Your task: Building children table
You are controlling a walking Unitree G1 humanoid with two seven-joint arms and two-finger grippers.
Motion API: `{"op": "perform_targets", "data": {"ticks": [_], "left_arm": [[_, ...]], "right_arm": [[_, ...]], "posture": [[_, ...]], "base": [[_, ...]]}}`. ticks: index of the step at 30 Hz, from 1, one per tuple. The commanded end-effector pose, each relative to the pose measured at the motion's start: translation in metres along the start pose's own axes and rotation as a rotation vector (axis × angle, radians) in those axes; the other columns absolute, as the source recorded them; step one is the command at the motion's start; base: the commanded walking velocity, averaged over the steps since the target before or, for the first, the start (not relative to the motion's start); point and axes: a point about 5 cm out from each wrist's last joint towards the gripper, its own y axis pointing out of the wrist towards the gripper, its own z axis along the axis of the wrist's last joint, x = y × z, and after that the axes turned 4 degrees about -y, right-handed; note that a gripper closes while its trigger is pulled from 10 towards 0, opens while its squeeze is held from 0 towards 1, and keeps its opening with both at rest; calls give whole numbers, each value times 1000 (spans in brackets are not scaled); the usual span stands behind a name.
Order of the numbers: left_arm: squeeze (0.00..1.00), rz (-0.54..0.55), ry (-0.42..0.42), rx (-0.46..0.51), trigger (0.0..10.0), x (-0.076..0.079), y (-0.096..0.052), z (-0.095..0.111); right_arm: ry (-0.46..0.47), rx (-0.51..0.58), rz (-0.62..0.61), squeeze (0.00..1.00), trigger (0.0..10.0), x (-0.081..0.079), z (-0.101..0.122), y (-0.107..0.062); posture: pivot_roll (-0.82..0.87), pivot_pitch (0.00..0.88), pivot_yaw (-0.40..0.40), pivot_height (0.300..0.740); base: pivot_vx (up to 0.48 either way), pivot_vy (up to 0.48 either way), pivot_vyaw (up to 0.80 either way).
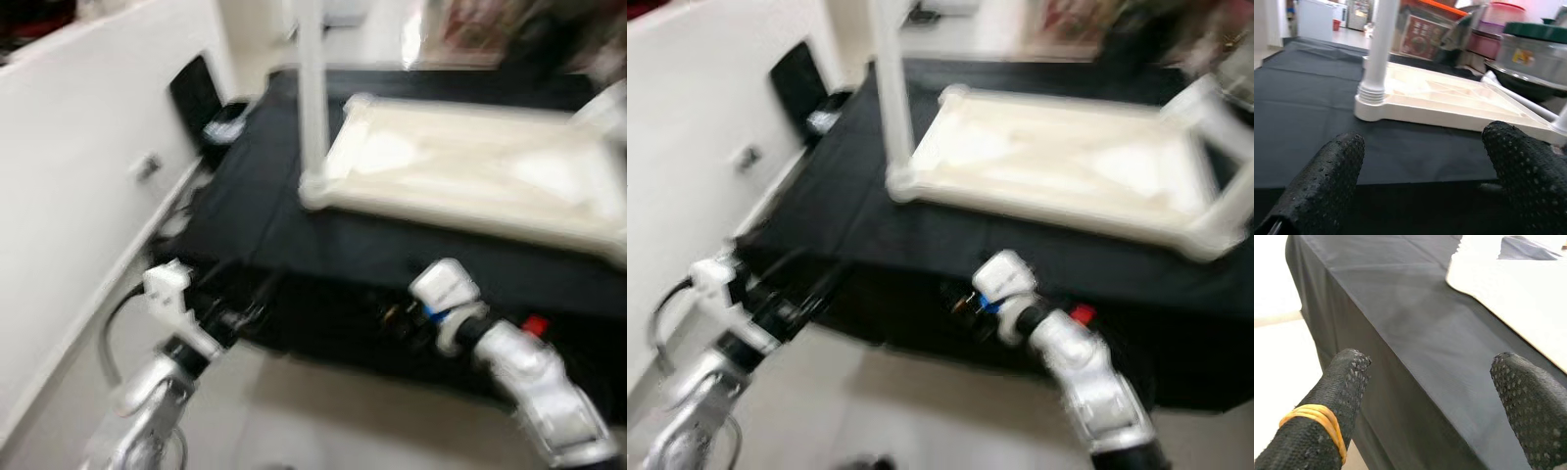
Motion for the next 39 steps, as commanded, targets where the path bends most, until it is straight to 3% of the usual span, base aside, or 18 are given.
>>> {"op": "perform_targets", "data": {"ticks": [1, 10, 24, 39], "left_arm": [[0, 32, 14, -13, 10000, -6, -2, -2], [0, 55, 31, -13, 10000, -7, 0, -4], [0, 35, 36, -5, 10000, -3, 4, -4], [0, 35, 25, 9, 10000, -4, 5, -2]], "right_arm": [[-5, 12, 6, 0, 10000, -3, 2, 2], [-19, 11, -24, 0, 10000, 0, 2, 3], [-54, -69, -108, 0, 10000, 11, -9, 2], [-38, -42, -84, 0, 10000, 6, -7, 4]], "posture": [[-43, 123, -8, 740], [-48, 122, -7, 740], [-52, 133, -11, 740], [-51, 137, -9, 740]], "base": [[0, 0, 800], [0, 0, 735], [0, 0, 0], [0, -465, 0]]}}
